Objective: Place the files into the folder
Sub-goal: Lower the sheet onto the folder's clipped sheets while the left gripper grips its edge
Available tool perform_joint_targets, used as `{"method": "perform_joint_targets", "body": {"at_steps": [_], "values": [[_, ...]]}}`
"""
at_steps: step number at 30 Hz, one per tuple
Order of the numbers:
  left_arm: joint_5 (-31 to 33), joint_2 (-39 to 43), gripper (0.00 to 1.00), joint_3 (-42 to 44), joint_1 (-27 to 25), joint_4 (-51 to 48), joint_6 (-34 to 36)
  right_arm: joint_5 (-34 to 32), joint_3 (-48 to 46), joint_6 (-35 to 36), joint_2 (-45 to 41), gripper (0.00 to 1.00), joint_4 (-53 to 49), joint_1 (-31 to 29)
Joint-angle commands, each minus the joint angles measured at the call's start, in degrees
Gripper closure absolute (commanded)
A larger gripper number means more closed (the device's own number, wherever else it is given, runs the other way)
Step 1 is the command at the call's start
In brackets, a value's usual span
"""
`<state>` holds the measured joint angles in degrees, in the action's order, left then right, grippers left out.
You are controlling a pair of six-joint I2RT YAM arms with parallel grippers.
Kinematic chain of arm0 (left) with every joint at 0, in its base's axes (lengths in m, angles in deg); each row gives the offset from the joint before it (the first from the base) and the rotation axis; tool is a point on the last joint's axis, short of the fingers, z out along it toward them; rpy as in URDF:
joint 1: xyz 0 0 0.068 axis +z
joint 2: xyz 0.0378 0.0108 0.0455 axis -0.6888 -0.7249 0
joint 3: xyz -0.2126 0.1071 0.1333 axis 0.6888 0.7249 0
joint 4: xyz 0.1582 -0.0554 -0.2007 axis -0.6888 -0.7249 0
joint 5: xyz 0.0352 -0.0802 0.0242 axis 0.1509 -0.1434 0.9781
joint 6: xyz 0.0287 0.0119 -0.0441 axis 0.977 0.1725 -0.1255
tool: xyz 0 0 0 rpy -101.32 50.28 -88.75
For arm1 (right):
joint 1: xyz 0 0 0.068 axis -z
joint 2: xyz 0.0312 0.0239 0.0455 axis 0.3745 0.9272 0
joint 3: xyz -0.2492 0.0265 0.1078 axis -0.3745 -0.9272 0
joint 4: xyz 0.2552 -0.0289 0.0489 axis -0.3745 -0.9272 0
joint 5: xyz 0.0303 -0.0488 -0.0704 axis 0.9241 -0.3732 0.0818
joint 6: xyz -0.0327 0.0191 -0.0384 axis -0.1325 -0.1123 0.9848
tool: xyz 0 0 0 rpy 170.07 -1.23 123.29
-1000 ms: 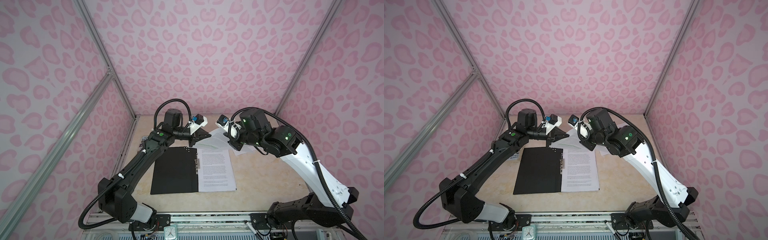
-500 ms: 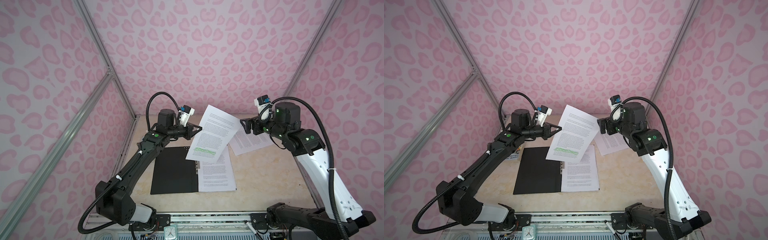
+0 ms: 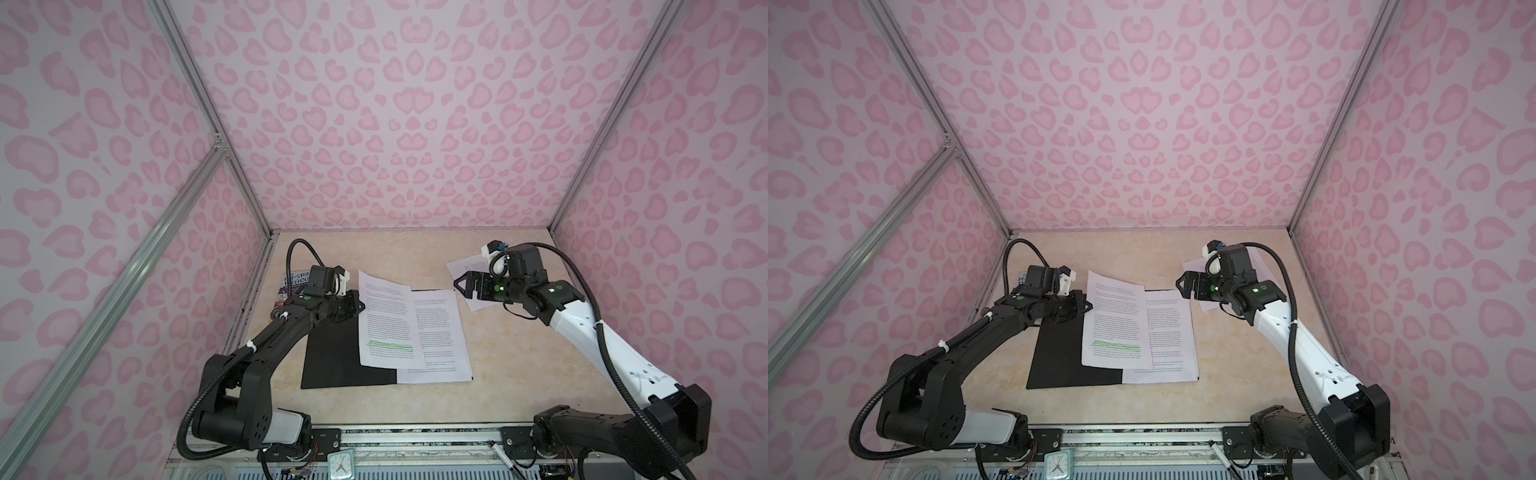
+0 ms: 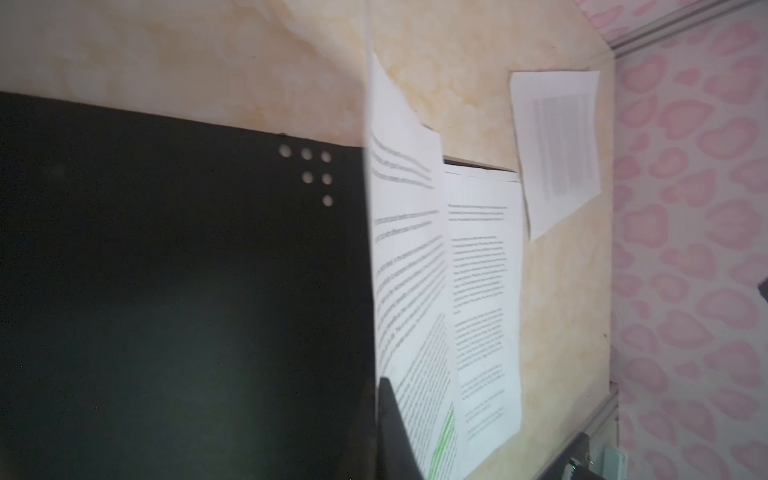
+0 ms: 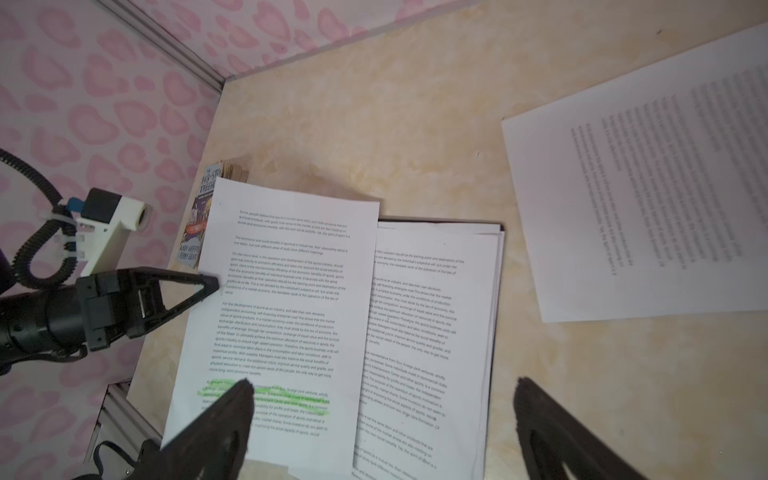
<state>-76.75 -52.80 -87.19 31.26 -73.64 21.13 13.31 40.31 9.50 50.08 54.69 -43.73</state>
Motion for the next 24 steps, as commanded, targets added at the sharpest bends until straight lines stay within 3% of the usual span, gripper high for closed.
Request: {"method": "perform_joint_targets", "body": {"at_steps": [1,10,18,24], "values": [[7.36,-2.58,0.97,-1.14,0.06,-3.80,1.46,1.60,-3.10,-4.40,2.02,0.06,7.39,-2.26],[14.14,-5.60,0.97,-1.60,0.06,-7.01,0.00,4.21,-5.67,-8.71,12.40,0.06,16.69,-9.20],[12.06,-6.69,0.96,-1.78,0.06,-6.75,-0.27,9.19,-3.34,-12.25,24.18,0.12,23.50,-13.57],[11.08,-6.83,0.96,-1.72,0.06,-6.75,-0.26,9.33,-1.11,-13.59,30.30,0.20,26.15,-16.52]]}}
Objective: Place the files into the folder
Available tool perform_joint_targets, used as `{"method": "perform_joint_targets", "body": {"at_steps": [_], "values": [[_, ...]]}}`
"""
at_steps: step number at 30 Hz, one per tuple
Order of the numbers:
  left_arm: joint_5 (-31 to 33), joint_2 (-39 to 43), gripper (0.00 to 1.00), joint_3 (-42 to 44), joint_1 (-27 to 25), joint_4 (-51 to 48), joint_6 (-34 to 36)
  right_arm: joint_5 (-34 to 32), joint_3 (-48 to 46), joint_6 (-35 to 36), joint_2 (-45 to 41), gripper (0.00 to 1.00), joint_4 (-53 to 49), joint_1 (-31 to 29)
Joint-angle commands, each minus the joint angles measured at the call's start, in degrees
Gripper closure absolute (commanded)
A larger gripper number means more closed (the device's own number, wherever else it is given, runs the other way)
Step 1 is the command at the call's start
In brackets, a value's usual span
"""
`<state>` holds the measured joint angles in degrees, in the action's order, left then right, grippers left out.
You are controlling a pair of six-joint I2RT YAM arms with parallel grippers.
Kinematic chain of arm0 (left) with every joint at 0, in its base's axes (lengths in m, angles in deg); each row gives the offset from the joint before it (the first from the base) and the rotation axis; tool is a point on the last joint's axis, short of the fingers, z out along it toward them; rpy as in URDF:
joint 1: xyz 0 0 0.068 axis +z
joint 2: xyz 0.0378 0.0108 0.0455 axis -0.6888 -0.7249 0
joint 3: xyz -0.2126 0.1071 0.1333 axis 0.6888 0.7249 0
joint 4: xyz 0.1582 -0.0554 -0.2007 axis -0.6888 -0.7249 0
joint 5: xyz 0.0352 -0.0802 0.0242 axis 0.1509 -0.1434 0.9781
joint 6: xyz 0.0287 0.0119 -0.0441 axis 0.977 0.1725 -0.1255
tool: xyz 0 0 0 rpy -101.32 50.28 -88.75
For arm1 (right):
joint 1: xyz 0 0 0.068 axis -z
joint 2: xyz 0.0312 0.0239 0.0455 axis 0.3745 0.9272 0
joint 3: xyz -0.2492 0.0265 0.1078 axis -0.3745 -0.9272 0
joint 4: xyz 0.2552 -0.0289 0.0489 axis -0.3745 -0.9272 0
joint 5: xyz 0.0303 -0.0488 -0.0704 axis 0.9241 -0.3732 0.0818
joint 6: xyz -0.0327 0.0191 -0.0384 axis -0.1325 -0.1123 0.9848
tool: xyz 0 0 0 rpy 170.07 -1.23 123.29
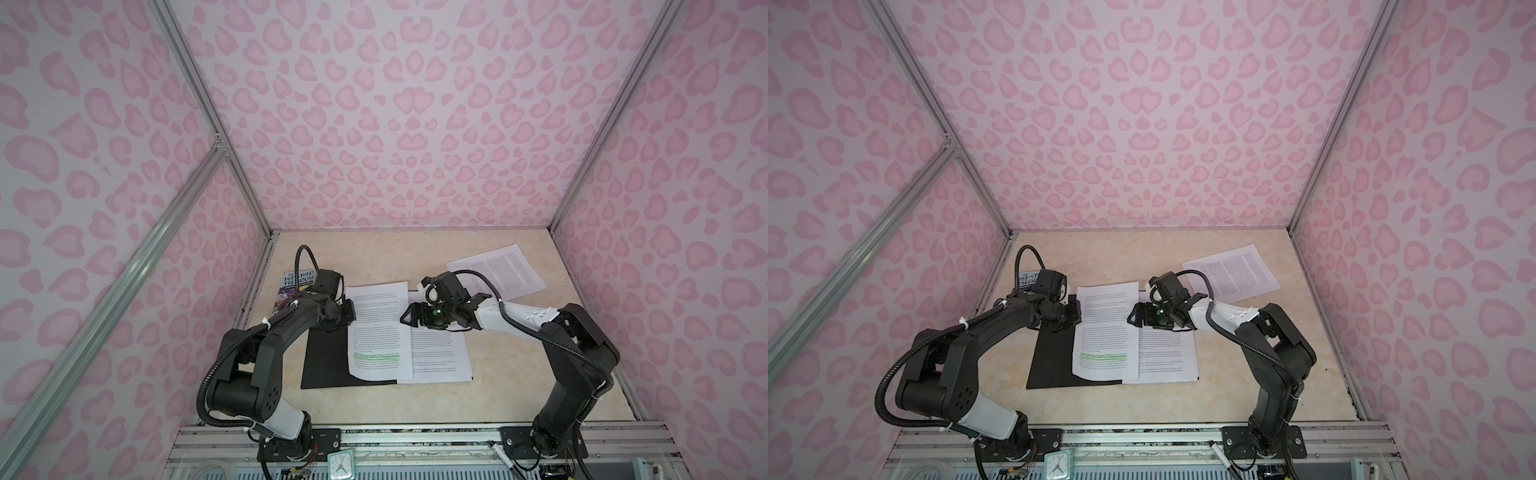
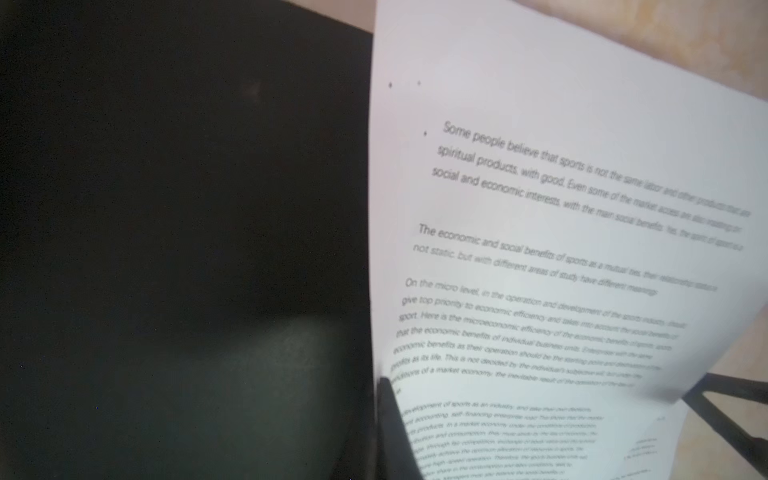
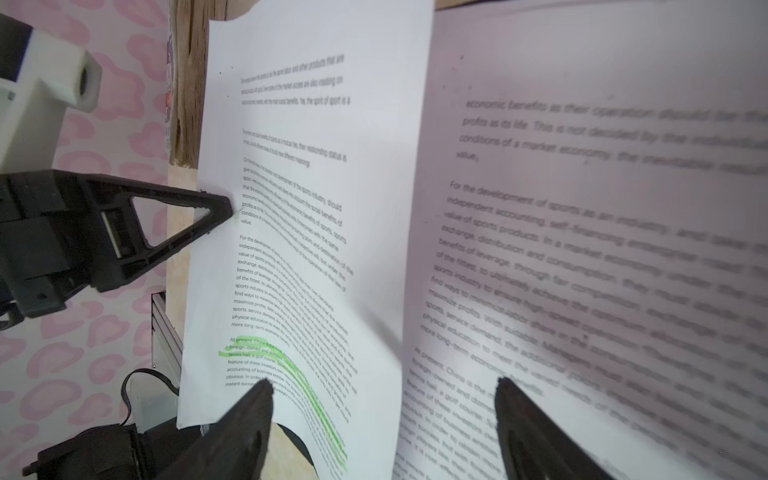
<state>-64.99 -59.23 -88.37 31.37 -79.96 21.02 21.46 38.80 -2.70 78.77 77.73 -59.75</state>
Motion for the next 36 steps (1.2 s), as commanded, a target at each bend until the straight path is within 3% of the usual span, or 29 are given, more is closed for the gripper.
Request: {"method": "perform_joint_targets", "body": {"at_steps": [1,11,19,24,30,36], "values": [[-0.90,-0.49,0.97,-0.51,0.01,-0.43,-0.11,1.77,0.40,-2.17,2.41,0.23,4.21,-0.60],[-2.51,-0.70,0.97,-0.60,0.02,-0.27,-0.10,5.15,-0.44,-5.35,4.17,0.47,10.03,-1.35],[-3.74,-0.82,0.97,-0.78,0.03,0.01,-0.41,5.82,-1.33,-5.44,3.03,0.73,10.44,-1.36],[-6.14,1.08,0.97,-0.95,0.19,1.10,-0.51,5.26,-1.45,-4.91,2.78,0.99,9.57,-0.94],[-8.67,2.83,0.95,-1.91,0.25,1.14,-0.25,5.48,-0.99,-4.13,1.39,1.00,7.85,-0.57],[-11.86,5.95,0.75,-2.25,0.34,1.85,-0.23,5.56,-2.49,-1.82,-4.17,1.00,3.47,2.13]]}}
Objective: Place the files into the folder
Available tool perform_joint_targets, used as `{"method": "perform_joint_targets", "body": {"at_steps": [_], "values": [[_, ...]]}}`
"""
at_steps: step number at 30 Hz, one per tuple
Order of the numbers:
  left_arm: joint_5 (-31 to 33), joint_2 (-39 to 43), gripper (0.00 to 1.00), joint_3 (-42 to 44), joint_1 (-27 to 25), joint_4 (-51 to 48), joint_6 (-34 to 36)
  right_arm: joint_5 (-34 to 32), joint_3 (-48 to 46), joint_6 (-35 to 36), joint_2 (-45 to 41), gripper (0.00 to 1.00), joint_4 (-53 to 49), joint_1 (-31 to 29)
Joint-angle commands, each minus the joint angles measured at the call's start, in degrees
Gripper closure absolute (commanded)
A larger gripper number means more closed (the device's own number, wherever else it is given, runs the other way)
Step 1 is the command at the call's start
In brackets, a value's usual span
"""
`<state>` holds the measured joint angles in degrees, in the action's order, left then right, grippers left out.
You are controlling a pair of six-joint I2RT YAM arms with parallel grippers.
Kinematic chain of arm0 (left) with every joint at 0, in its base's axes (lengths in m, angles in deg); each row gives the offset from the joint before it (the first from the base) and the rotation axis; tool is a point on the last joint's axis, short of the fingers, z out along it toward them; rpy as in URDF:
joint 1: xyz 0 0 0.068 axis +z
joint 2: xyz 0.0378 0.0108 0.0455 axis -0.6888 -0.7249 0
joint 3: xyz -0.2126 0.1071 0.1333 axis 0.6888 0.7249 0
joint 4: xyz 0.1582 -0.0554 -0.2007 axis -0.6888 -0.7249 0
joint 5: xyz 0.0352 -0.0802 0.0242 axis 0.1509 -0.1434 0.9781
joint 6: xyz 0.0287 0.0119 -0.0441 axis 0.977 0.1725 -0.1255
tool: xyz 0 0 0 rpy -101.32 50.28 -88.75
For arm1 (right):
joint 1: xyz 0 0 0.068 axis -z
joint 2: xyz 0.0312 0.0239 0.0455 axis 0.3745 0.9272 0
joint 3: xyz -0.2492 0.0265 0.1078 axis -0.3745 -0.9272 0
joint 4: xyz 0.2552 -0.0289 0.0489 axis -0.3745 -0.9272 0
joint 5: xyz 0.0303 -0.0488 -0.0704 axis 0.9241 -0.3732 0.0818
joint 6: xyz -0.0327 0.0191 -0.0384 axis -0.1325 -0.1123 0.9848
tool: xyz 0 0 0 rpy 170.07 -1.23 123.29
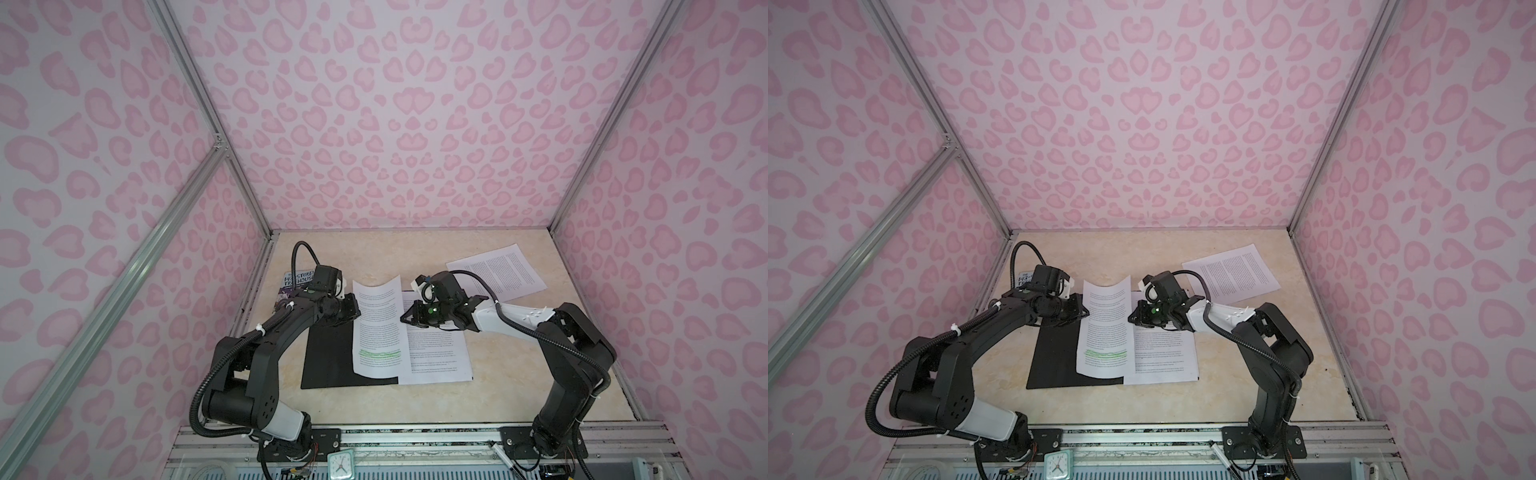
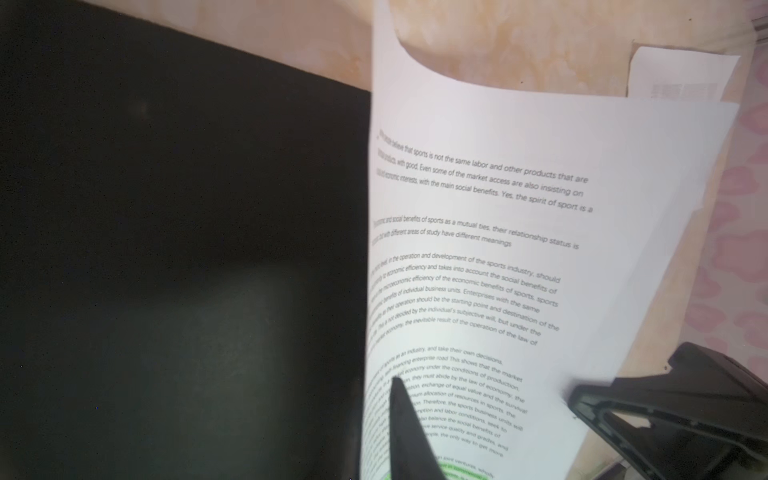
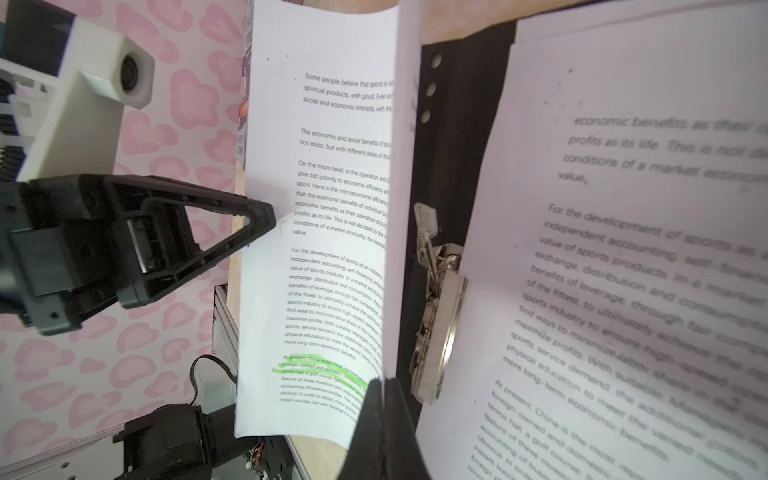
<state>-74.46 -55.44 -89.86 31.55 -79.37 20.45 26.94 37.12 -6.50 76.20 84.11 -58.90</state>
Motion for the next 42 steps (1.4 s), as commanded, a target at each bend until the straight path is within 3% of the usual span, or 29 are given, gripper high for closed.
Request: {"method": "perform_joint_targets", "body": {"at_steps": [1,3,9,11,16,28,35,42], "values": [[-2.41,3.37,0.72,-0.94,0.14,1.39,0.24,0.07,-1.37,2.76,-3.05,1.00,-4.54,2.24],[-2.34,6.04,0.67,-1.28,0.16,1.47,0.31,-0.16,-2.40,4.78,-6.25,1.00,-8.66,4.04],[2.85,14.49,0.21,-1.42,0.15,-2.43,3.79,-3.02,-5.91,13.33,-15.67,1.00,-25.48,11.87],[3.49,17.15,0.13,-0.51,0.15,-3.03,4.57,-6.14,-6.52,16.14,-17.71,1.00,-30.57,15.12],[4.94,21.63,0.12,2.52,0.14,-3.21,5.73,-13.00,-4.92,20.55,-19.02,1.00,-38.96,18.01],[4.69,20.93,0.12,6.10,0.13,-1.31,6.74,-9.20,-0.73,21.72,-13.00,1.00,-34.46,16.22],[4.20,20.21,0.12,5.69,0.12,-1.29,6.91,-6.88,-1.54,16.03,-10.73,1.00,-28.85,14.76],[3.95,20.23,0.12,5.87,0.16,-1.02,6.91,-6.61,-2.88,15.88,-10.88,1.00,-27.82,14.15]]}}
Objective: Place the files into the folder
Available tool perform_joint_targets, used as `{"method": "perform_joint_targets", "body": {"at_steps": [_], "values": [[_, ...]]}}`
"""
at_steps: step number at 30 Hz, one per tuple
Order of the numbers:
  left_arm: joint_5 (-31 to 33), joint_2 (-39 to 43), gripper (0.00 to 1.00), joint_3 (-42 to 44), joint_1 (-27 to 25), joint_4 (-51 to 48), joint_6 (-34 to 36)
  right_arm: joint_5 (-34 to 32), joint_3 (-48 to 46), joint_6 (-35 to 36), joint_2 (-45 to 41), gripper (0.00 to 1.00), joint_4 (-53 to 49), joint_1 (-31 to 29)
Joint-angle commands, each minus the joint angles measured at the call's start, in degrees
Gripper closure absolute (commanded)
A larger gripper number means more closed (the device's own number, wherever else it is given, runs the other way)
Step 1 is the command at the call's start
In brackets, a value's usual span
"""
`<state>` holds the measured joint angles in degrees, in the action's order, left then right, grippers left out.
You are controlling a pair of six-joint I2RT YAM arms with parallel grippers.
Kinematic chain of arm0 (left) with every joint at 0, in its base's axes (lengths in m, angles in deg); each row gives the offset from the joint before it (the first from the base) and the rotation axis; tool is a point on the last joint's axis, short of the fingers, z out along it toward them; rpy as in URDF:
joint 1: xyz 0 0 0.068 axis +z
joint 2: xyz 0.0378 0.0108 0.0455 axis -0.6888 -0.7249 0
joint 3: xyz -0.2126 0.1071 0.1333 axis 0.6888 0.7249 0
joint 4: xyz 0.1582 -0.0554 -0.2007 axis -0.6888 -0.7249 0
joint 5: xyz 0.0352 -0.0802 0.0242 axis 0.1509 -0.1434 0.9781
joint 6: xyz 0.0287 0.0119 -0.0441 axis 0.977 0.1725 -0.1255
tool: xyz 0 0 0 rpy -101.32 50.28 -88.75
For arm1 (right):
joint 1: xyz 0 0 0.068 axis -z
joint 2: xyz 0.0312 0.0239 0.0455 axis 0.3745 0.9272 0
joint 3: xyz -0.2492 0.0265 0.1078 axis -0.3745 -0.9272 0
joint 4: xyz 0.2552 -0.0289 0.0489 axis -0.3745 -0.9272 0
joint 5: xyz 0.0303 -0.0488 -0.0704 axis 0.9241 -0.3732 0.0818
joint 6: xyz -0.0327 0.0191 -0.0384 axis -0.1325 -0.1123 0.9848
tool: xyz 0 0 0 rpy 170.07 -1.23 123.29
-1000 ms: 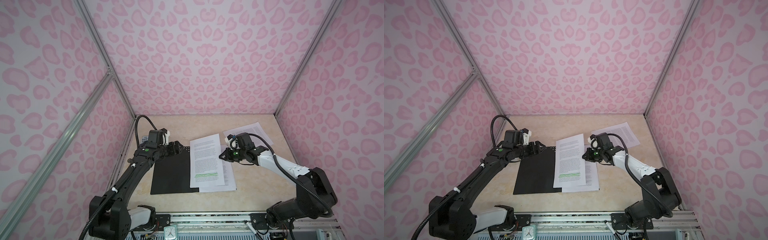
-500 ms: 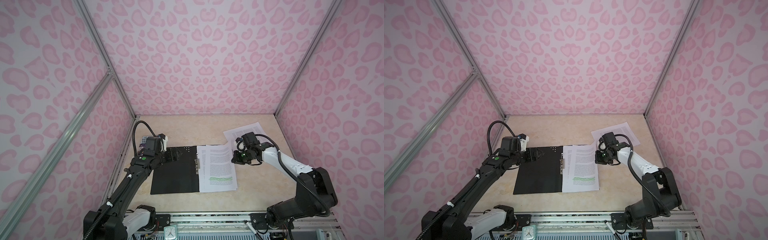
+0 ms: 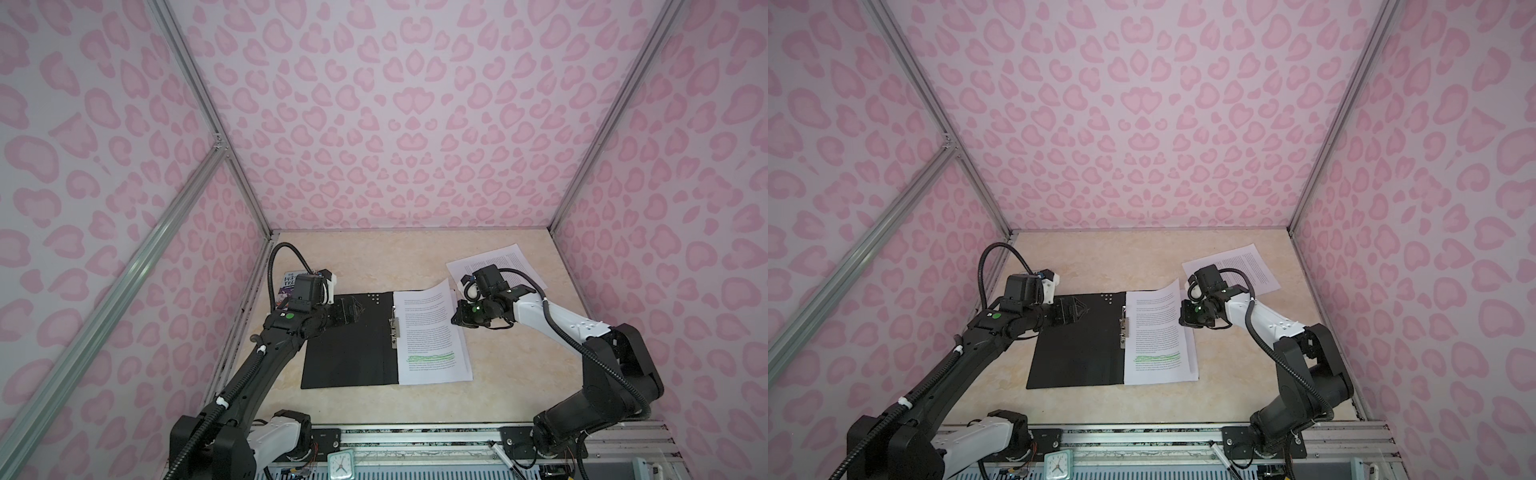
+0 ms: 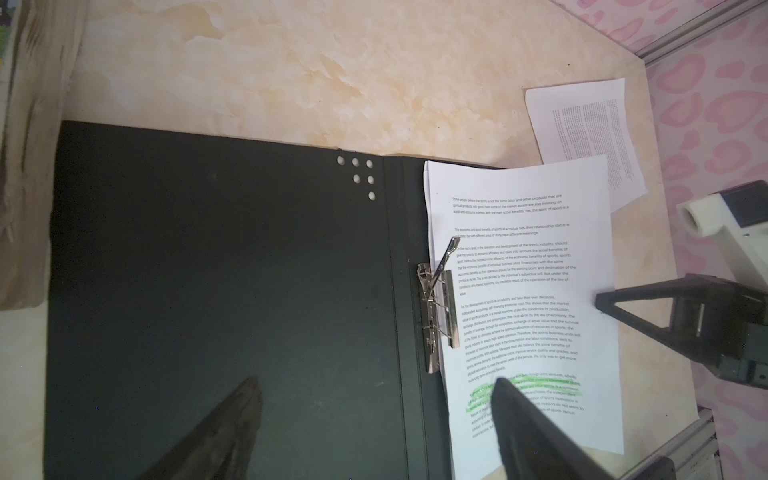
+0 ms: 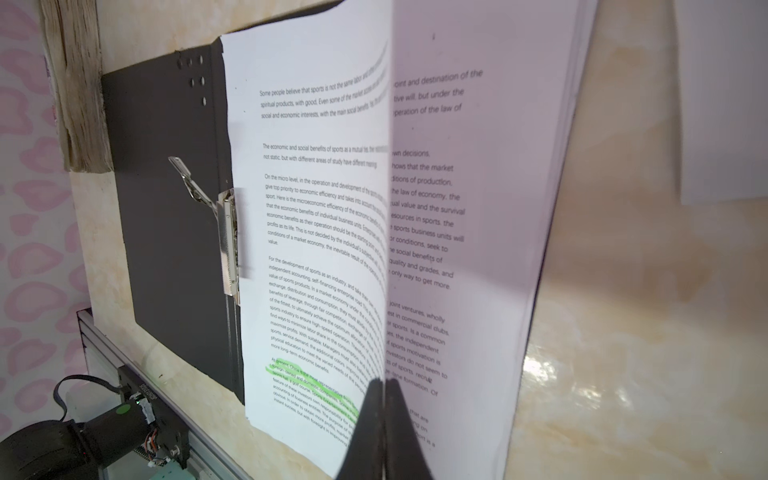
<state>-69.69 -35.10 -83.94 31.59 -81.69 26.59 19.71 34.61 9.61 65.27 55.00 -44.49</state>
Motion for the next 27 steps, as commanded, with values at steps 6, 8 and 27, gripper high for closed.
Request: {"method": "perform_joint_targets", "body": {"at_steps": [6,8,27], "values": [[-1.09,-0.49,0.12,-0.15,0.09,1.30,0.68,1.01,1.08,2.23,1.21,1.00,-0.48,-0.28],[-1.01,-0.40,0.13,-0.04,0.09,1.29,0.68,1.39,1.30,2.52,1.69,1.00,-0.58,-0.26],[-1.18,-0.14,0.12,0.13,0.11,1.47,0.68,-6.65,2.24,1.21,1.79,0.31,-3.72,4.32]]}}
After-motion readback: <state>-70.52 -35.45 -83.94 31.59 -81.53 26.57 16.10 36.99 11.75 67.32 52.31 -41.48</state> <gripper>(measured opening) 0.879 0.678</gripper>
